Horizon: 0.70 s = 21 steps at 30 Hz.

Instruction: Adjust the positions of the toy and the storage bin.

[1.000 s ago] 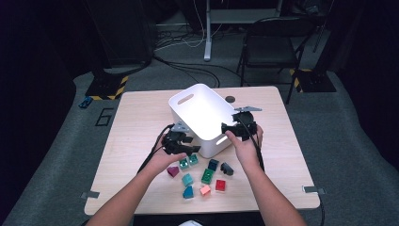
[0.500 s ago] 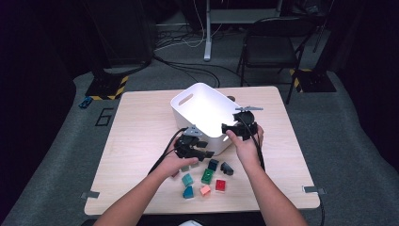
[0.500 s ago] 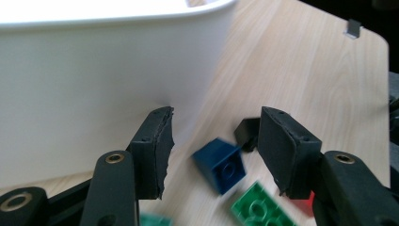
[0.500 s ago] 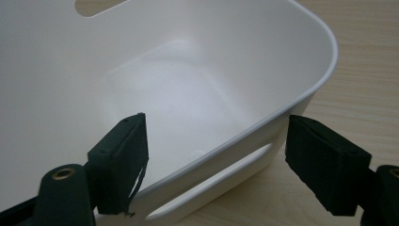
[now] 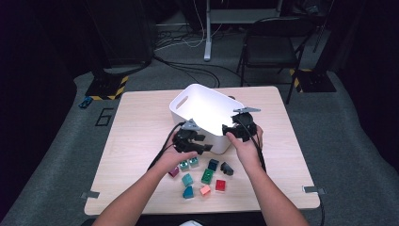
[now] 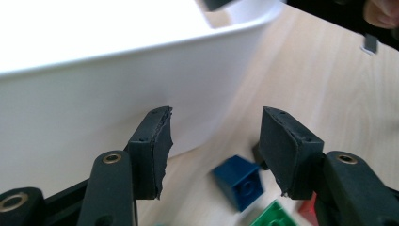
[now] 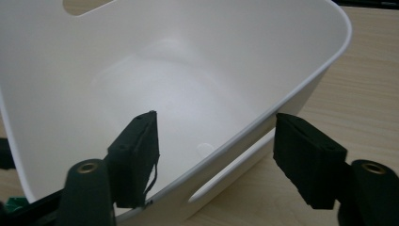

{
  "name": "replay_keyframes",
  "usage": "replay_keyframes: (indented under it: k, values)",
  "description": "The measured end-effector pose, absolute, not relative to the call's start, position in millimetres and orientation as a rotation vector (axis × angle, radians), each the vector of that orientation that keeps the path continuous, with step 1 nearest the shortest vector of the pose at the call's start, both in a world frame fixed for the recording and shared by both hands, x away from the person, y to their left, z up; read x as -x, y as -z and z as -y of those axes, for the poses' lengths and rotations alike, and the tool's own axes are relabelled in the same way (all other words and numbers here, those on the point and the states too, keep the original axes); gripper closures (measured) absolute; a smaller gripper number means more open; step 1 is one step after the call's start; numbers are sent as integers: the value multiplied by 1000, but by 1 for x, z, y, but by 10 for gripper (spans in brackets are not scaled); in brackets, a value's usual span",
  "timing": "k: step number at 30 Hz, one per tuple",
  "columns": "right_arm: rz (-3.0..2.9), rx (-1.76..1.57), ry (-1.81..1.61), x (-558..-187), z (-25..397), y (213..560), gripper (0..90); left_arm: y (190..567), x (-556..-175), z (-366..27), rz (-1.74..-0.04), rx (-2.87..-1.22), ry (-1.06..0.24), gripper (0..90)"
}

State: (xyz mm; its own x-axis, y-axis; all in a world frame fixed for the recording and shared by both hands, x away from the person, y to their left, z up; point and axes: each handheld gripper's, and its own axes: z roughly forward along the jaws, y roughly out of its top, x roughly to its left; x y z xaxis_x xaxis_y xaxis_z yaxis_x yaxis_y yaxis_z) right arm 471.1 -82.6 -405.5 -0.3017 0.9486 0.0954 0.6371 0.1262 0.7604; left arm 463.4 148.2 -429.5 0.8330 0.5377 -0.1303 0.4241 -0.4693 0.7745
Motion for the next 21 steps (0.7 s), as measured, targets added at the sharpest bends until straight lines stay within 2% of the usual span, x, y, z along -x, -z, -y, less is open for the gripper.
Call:
replay_keyframes:
  k: [1, 21]
  values:
    - [-2002, -1509, -1026, -471, 82, 405, 416, 429, -464, -153, -708, -2120, -154, 448]
    - [-2101, -1394, -1003, -475, 93, 407, 523, 400, -457, -242, -823, -2062, -290, 441]
